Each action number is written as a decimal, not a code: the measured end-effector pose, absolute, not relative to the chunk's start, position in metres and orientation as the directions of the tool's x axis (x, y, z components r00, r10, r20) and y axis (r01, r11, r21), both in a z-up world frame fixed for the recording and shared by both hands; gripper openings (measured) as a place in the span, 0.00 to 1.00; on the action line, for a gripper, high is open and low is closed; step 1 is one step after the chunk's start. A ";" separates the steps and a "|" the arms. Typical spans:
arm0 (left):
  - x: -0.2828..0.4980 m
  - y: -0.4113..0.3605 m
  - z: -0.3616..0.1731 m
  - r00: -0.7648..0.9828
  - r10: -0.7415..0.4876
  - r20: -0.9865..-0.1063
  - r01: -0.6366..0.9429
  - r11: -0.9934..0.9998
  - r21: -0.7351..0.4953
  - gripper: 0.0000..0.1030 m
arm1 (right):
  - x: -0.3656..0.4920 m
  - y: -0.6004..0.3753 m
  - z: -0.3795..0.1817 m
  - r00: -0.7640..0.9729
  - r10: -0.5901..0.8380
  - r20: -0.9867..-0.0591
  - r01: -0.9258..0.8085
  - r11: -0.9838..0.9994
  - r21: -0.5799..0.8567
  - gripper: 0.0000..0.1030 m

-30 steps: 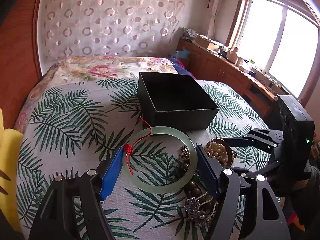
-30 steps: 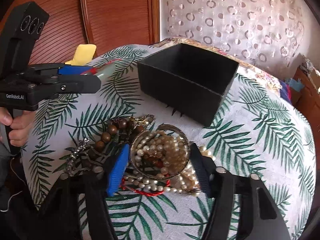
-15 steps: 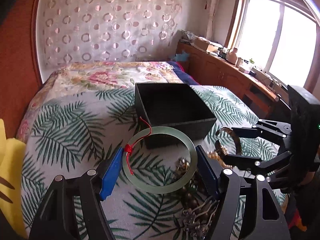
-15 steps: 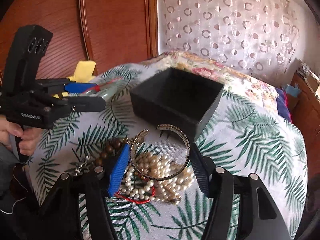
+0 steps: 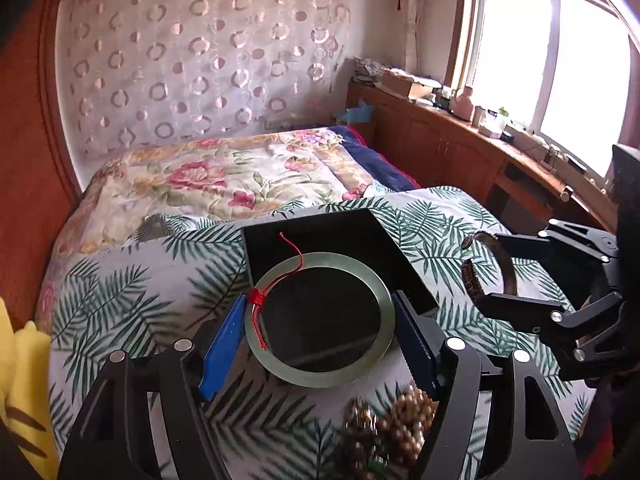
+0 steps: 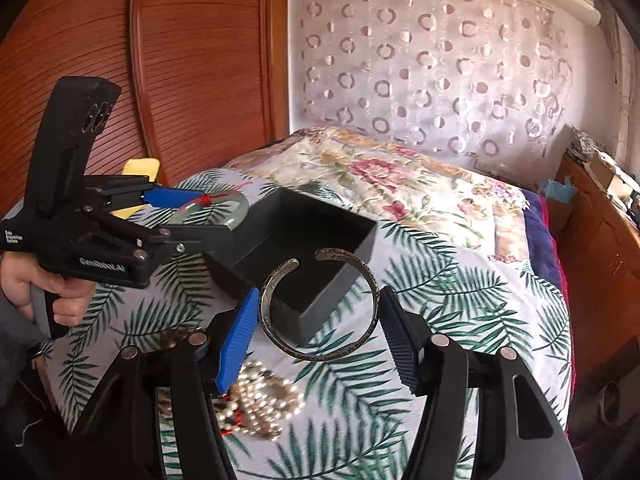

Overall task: Organize jewelry
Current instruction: 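Lower both bangles into the black box and open both grippers, then withdraw both grippers from the box back over the jewelry pile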

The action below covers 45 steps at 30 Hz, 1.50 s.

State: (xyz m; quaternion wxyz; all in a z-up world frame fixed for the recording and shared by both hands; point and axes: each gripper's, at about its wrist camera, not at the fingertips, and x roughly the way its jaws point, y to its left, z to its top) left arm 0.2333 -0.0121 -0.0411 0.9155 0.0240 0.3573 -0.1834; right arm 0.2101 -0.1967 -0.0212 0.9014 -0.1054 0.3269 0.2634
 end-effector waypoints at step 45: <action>0.205 0.076 -0.049 0.795 -0.168 -0.583 0.147 0.986 -0.084 0.92 | 0.321 -0.107 -0.065 0.565 0.270 -0.780 -0.552 0.826 -0.114 0.64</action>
